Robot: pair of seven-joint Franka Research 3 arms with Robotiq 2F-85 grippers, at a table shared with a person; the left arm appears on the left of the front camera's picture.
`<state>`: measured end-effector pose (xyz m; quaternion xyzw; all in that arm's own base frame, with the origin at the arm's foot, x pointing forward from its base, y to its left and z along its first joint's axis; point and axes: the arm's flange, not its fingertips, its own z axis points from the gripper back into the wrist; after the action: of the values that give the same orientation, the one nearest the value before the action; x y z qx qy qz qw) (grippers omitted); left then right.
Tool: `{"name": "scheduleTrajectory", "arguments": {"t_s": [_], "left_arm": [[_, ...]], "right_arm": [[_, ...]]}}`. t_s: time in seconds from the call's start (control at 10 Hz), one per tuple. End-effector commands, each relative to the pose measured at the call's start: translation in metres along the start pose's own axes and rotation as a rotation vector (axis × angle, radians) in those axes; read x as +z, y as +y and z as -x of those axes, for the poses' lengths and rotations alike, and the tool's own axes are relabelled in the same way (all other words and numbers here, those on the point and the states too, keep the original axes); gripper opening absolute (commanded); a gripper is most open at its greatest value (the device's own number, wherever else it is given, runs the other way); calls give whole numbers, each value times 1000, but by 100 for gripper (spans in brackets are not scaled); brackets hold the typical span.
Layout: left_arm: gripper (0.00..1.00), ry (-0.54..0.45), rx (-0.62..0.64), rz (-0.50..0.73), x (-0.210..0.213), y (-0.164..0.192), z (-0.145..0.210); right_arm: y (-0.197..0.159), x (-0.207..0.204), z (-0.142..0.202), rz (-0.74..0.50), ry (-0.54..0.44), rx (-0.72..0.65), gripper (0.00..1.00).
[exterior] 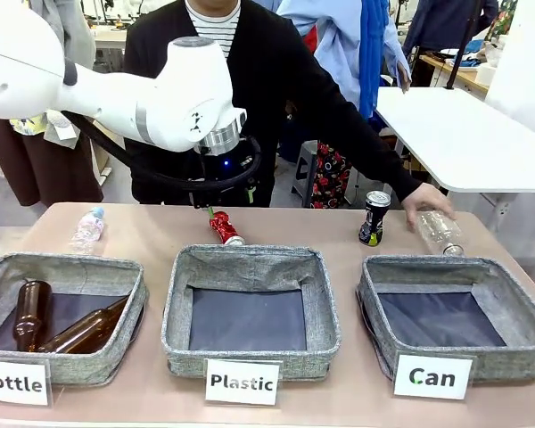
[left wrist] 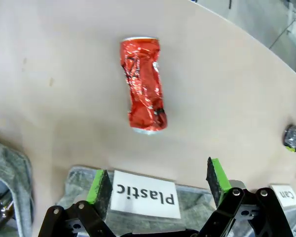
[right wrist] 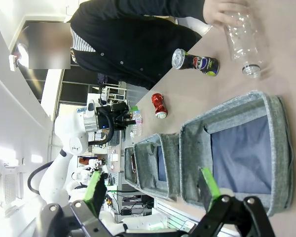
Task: Sort the can waste into the basket.
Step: Pick up the can waste from the table and place it in the right Fabric basket.
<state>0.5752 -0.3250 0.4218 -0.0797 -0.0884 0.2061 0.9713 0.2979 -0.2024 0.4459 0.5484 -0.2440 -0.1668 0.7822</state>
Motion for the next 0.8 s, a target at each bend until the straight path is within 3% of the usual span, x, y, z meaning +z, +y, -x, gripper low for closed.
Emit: {"name": "scheduleTrajectory", "arguments": {"t_s": [0.0,0.4,0.5,0.7], "left_arm": [[100,-18,0,-48,-9,-2,-11],[100,59,-10,-78,-48,-1,-29],[100,113,-37,-27,-40,6,-29],[100,158,-83,160,31,61,-34]], "right_arm": [[1,0,-2,-17,-11,12,100],[1,0,-2,-17,-11,12,100],[1,0,-2,-17,-11,12,100],[1,0,-2,-17,-11,12,100]]}}
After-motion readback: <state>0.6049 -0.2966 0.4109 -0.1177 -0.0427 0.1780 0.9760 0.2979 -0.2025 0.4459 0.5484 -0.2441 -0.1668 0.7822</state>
